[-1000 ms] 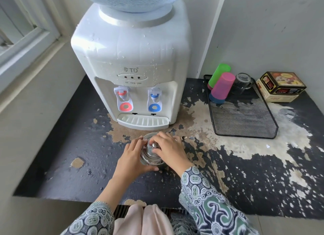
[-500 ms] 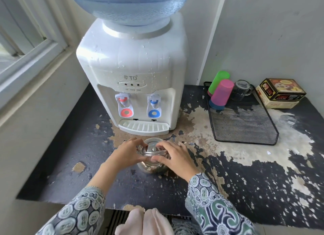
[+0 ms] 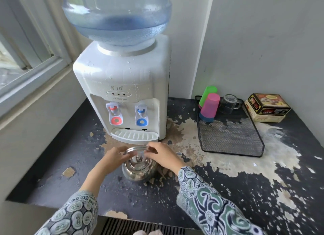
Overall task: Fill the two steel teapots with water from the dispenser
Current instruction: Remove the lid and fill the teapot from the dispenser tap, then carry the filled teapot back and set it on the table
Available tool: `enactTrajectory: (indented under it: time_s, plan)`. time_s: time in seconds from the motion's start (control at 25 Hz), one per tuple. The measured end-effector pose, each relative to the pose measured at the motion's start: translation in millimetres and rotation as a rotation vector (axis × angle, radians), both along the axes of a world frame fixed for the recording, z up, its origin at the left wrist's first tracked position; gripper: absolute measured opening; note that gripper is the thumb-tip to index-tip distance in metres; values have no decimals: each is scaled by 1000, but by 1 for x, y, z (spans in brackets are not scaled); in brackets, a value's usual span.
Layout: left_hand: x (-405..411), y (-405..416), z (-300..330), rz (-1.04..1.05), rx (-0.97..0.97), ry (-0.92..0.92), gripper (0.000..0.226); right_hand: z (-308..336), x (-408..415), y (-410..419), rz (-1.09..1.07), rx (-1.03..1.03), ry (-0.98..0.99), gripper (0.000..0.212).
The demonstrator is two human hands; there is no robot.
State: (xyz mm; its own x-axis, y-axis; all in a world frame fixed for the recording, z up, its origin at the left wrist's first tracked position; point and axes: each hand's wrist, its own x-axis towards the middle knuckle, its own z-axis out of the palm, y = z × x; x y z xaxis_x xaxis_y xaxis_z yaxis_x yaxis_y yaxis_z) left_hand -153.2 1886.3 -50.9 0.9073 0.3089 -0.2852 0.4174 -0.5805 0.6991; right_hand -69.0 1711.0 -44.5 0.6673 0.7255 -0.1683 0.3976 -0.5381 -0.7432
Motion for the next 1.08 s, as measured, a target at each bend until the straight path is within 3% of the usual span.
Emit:
enactTrajectory:
  time_s: [0.16,0.32,0.52,0.92,1.08]
  plan:
    - [-8,-25,8,127,97,-297,6,2,3,-8,-25,70,-41,12]
    - [-23,-40,17,117,111,-314,14,10,2,-14,41,43,-42,11]
    - [-49,-71,42,50,136,-360,6,30,-15,-52,42,138,-16,10]
    - [-140,-207,79,49,41,-466,12,76,-127,-198,-30,253,-63,10]
    - [-170,-282,91,-69,-47,-466,18,83,-168,-283,-133,276,-50,10]
